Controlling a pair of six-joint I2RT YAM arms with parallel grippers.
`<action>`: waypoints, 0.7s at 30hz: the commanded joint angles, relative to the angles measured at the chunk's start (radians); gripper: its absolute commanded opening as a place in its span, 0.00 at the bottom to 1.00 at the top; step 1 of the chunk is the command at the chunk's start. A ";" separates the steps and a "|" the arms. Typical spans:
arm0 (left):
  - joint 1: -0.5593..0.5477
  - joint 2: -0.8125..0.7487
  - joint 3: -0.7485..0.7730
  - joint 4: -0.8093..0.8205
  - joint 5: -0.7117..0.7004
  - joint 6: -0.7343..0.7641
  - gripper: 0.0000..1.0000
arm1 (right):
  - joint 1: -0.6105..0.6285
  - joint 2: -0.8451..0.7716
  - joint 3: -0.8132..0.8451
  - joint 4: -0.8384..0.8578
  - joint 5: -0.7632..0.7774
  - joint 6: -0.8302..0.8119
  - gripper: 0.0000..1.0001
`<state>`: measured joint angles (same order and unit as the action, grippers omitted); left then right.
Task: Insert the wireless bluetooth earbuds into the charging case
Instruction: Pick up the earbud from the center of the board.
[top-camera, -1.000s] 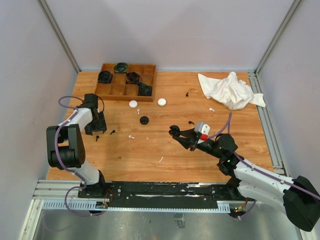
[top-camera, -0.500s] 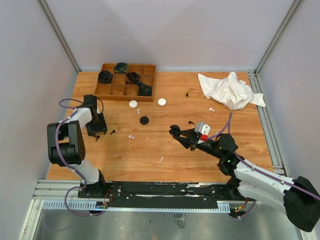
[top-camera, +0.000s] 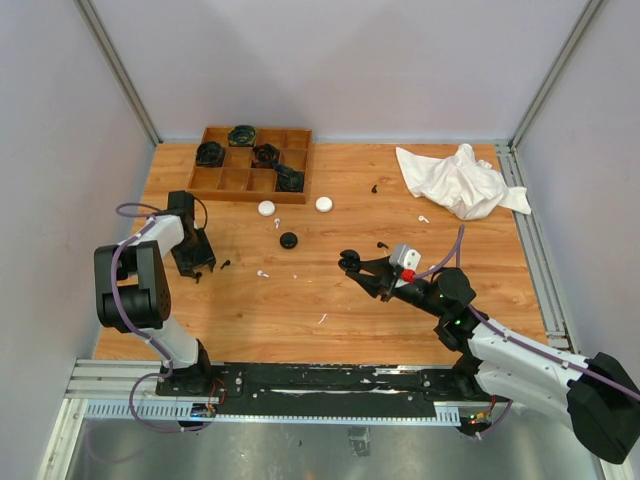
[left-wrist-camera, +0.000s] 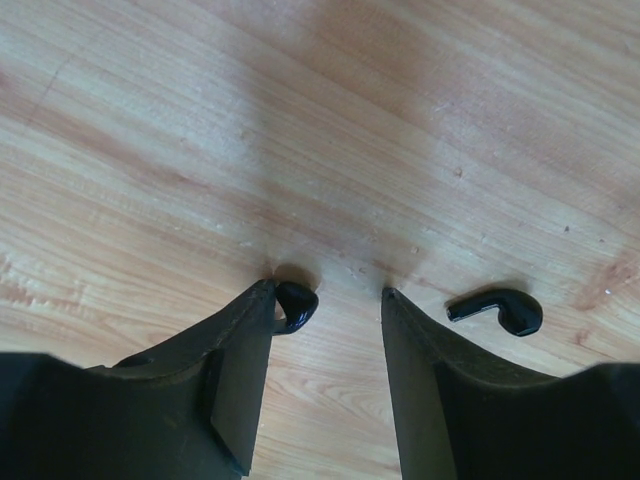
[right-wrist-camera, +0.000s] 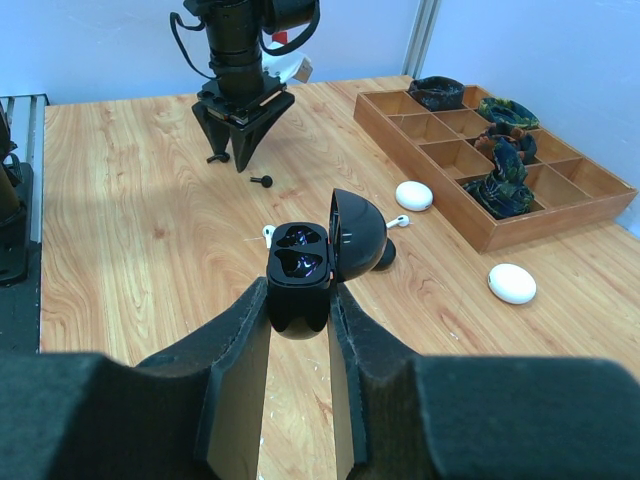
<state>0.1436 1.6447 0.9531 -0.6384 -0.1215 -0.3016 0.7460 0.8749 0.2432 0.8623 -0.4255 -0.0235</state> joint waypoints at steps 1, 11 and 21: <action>0.007 -0.001 0.008 -0.082 -0.026 -0.041 0.53 | 0.013 -0.018 -0.011 0.030 0.004 -0.010 0.01; 0.007 -0.030 0.010 -0.094 0.004 -0.058 0.54 | 0.014 -0.032 -0.015 0.039 0.003 -0.011 0.02; 0.009 -0.015 0.095 -0.099 -0.074 0.010 0.48 | 0.014 -0.037 -0.018 0.044 -0.006 -0.010 0.02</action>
<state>0.1440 1.6272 1.0027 -0.7349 -0.1837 -0.3336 0.7460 0.8528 0.2363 0.8639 -0.4259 -0.0238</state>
